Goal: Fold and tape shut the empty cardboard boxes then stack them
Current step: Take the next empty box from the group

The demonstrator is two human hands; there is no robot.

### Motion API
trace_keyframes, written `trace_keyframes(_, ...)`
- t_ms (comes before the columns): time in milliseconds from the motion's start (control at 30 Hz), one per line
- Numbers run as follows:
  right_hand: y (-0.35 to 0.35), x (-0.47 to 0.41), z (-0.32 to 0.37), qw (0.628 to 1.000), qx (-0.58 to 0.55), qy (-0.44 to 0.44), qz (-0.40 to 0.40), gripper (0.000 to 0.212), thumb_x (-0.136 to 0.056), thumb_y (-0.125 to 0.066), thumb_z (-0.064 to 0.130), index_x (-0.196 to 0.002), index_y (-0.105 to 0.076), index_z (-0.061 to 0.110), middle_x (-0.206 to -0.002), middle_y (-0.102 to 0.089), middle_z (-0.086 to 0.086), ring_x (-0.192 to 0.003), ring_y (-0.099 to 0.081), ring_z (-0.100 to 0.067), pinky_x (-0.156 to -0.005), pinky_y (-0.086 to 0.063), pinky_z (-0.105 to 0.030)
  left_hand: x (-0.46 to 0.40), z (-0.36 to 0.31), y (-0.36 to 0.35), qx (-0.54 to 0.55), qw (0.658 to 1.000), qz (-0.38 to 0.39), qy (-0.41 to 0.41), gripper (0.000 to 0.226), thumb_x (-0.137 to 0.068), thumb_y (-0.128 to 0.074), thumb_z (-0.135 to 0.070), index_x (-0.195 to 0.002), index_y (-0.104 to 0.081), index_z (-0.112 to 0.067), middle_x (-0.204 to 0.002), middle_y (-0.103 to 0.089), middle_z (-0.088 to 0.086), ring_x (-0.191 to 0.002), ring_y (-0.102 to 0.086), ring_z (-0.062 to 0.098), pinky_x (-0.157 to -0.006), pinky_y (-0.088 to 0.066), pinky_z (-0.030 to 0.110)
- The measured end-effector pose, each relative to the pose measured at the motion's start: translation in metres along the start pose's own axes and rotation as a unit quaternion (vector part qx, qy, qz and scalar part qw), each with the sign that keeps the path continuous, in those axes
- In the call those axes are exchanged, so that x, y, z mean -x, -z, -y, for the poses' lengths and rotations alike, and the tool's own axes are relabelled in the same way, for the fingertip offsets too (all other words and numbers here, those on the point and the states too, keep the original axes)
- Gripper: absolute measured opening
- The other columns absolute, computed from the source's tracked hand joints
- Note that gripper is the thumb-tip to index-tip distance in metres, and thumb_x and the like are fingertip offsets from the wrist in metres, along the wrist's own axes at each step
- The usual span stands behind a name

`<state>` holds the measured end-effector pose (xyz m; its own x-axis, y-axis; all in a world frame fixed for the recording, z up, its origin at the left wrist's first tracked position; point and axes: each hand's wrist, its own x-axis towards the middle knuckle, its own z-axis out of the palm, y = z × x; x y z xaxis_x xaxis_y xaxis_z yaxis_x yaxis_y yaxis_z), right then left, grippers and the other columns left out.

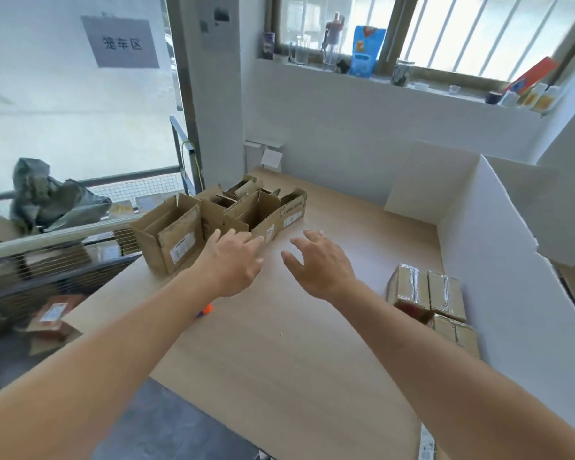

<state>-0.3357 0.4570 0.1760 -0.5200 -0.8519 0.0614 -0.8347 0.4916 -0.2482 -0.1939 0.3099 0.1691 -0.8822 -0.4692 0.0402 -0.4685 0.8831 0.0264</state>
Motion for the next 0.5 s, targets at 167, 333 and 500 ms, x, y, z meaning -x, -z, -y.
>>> trace_keyframes(167, -0.008, -0.026, 0.062, 0.999, 0.001, 0.044, -0.011, 0.053, -0.104, -0.039, 0.053, -0.142, -0.056, 0.021, -0.156, -0.044, -0.009, -0.148, -0.033, -0.03, -0.116, -0.032, -0.044, 0.015, 0.067, 0.004, 0.011, 1.0, -0.021, 0.018, 0.06, -0.105, -0.039, -0.05, -0.16, -0.03, -0.027, -0.163, -0.035, 0.004, -0.152, -0.027, 0.03, -0.125, -0.018, 0.051)
trace_keyframes(333, -0.042, -0.073, 0.129, 0.999, 0.005, 0.038, 0.008, 0.062, -0.102, -0.038, 0.061, -0.152, -0.045, 0.026, -0.165, -0.031, -0.009, -0.154, -0.024, -0.031, -0.123, -0.024, -0.044, 0.021, 0.156, 0.001, 0.023, 0.999, -0.026, 0.034, 0.061, -0.105, -0.039, -0.051, -0.16, -0.029, -0.027, -0.165, -0.031, 0.003, -0.153, -0.025, 0.031, -0.125, -0.017, 0.05)
trace_keyframes(500, -0.081, -0.116, 0.198, 1.0, -0.005, 0.007, 0.018, 0.064, -0.101, -0.037, 0.063, -0.154, -0.043, 0.028, -0.165, -0.03, -0.007, -0.154, -0.023, -0.027, -0.123, -0.025, -0.043, 0.023, 0.258, -0.006, 0.021, 1.0, -0.005, 0.016, 0.061, -0.105, -0.04, -0.048, -0.159, -0.032, -0.023, -0.161, -0.036, 0.006, -0.15, -0.03, 0.034, -0.122, -0.026, 0.05)
